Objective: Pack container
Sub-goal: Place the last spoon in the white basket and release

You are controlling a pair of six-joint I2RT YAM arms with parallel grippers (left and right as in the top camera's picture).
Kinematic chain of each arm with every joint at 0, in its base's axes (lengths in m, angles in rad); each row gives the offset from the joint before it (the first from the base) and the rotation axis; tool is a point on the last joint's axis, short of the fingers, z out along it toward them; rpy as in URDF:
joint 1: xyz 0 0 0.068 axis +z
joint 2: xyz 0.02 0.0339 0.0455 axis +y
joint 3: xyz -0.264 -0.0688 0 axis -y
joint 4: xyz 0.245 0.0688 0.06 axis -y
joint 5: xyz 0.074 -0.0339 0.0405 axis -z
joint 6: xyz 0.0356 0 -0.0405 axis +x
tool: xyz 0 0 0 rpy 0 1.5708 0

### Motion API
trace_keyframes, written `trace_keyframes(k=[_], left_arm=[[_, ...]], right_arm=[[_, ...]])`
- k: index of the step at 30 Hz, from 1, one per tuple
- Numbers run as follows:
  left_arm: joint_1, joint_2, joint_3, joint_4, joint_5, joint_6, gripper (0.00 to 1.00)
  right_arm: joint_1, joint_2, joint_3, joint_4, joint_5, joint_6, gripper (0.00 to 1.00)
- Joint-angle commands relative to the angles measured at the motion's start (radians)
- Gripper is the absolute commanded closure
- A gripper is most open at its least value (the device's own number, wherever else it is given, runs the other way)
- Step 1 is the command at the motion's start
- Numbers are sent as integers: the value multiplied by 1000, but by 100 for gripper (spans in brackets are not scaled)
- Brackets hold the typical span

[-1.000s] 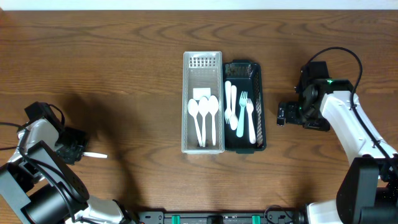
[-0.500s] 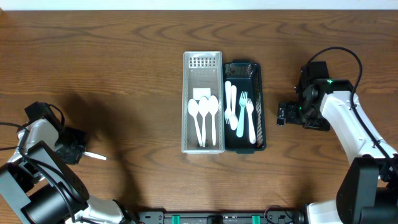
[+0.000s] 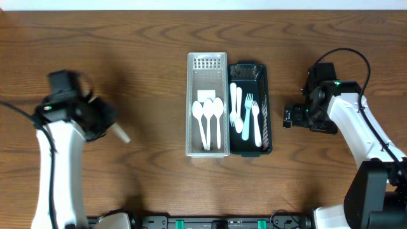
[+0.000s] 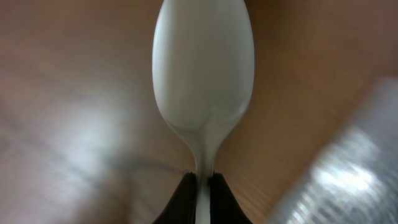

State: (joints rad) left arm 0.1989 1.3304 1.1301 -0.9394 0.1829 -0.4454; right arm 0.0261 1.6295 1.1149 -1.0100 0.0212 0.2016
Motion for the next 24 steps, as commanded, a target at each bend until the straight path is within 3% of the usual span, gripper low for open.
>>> trace_keyframes(k=[1,9,12,19,24], left_arm=[[-199,-63,74,-21,8,37,94],[-636,-27,146,106,-48,42,94],[-738,36,146,160,-93,112,94],[-813,258,146,208,-125,291,94],[-798,370,146,230,-125,322,94]], right_arm=[[-6,2,-3,-5,-4,11,1],[-6,2,-3,-8,-4,11,1],[-6,2,-3,-8,-4,11,1],[-6,2,-3,-8,-19,10,1],[-6,2,-3,-8,-19,10,1]])
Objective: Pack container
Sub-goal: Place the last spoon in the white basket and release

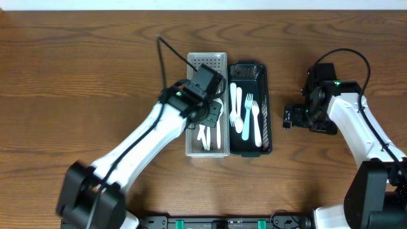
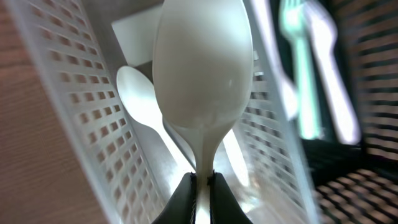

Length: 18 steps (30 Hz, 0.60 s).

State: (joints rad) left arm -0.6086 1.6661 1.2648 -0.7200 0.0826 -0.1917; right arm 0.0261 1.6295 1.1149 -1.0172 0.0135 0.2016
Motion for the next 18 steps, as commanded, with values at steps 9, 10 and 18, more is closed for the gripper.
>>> trace_keyframes(k=[9,10,18], left_arm=[[13,61,14,33,-27,121,62],[13,54,19,28,-28,121,61],[22,-127,92,-63,-249,95,31]], right_arm=[[-6,2,-3,-1,-11,10,1],[-6,2,-3,-1,-11,10,1],[-6,2,-2,24,-11,10,1]])
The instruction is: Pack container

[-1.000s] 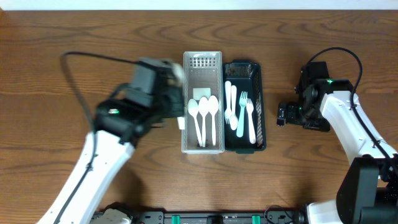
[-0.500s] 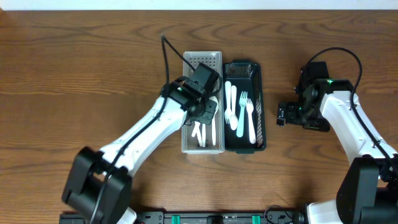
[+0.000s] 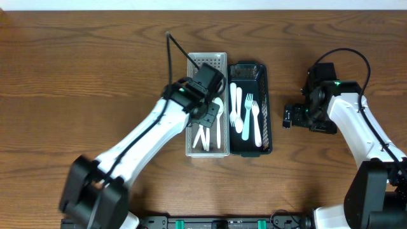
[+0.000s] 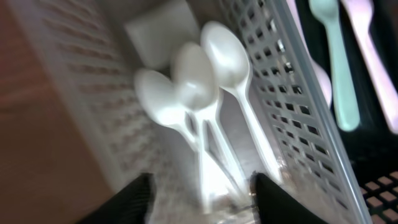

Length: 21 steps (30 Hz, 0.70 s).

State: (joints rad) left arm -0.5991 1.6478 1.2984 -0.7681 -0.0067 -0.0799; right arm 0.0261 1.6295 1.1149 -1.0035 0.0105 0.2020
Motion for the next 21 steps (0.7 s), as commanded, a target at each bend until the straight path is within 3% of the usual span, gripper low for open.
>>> trace_keyframes(k=[1,5,9,13,21], left_arm=[[24,-144,58,-20,-195,-37,25],[129,-247,58,-11,-201,-53,0],[259,-253,58,32,-200,-56,2],[372,-214,58,111,-200,-56,2],[474,-164,58,154,-209,-51,2]], right_arm=[[-6,2,-2,19,-8,10,1],[10,1,32,76,-8,-3,1],[32,1,141,150,-7,-48,1],[33,1,199,331,-8,-61,1],[32,-6,199,617,160,-81,1]])
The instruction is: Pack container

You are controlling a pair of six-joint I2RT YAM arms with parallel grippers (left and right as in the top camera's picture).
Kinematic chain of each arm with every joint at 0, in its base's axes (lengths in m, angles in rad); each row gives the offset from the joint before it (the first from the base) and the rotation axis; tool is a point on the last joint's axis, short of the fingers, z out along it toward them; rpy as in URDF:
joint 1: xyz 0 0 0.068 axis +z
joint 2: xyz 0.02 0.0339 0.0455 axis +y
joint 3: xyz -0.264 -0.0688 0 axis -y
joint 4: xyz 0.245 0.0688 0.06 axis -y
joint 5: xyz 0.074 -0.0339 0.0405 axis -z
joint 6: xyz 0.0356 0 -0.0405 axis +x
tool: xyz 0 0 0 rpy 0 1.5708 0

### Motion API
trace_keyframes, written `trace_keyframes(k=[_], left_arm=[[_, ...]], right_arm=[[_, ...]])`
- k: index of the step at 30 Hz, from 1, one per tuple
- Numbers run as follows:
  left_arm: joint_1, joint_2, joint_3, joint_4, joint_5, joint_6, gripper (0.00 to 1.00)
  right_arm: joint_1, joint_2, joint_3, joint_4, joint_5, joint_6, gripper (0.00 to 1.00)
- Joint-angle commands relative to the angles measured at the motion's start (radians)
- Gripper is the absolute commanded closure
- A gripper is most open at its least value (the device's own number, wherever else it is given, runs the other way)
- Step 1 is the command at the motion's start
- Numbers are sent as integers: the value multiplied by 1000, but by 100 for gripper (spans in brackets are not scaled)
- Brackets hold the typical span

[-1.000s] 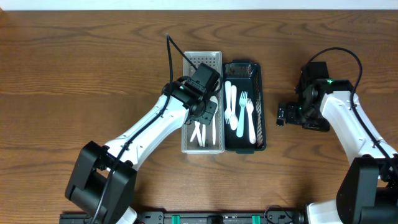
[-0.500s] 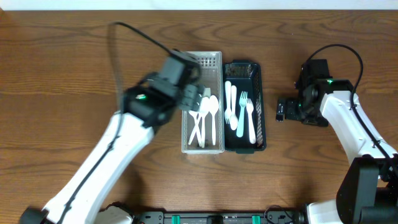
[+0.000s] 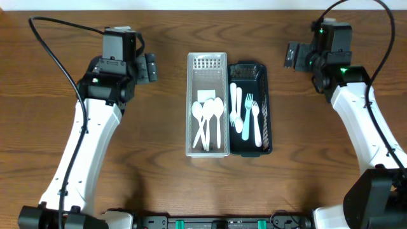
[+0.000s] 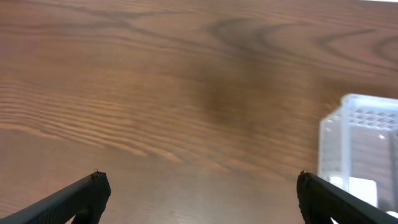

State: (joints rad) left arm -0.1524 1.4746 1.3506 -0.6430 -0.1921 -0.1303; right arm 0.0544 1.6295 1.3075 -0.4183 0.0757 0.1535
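Note:
The white perforated basket [image 3: 189, 108] stands mid-table and holds several white plastic spoons [image 3: 208, 116] and a small white card. Beside it on the right, the dark basket [image 3: 268, 108] holds forks, a knife and a spoon. My left gripper [image 3: 154, 67] is at the back left, well clear of the baskets. In the left wrist view this left gripper [image 4: 200, 186] is wide open and empty over bare wood, and a corner of the white basket [image 4: 360, 140] shows at the right edge. My right gripper [image 3: 291, 56] sits at the back right; its jaws are too small to judge.
The wooden tabletop [image 3: 127, 159] surrounds both baskets. Black cables loop from each arm near the table's back corners. No loose cutlery lies on the wood.
My left gripper has left the white basket and now sits at the back left, still open. My right gripper has moved from the right middle to the back right. The spoons lie in the basket.
My left gripper held a white spoon at the table's left side. Then it had the spoon over the white basket. Then it was open there, with the spoon lying among the others. Now both arms are drawn back to the table's far corners.

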Motion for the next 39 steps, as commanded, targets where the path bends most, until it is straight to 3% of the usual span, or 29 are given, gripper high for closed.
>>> trace_keyframes(k=[1,4,12,22,30,34,39], left_arm=[[40,13,5,40,-23,-1,2],[71,8,5,6,-23,-2,2],[86,-160,-73,25,-23,-40,2],[50,-725,-488,240,-23,-39,2],[13,-1186,-845,237,-76,-39,2],[13,-1303,-957,209,-76,-39,2],[13,-1308,-993,101,-58,-40,2]], right_arm=[[4,-6,6,37,94,-65,1],[4,-14,6,-2,123,-140,1],[4,-188,-30,-74,157,-121,1],[18,-746,-468,-7,154,-61,1],[65,-1223,-857,-39,160,-65,1],[64,-1365,-963,-58,158,-63,1],[65,-1377,-958,15,100,-47,1]])
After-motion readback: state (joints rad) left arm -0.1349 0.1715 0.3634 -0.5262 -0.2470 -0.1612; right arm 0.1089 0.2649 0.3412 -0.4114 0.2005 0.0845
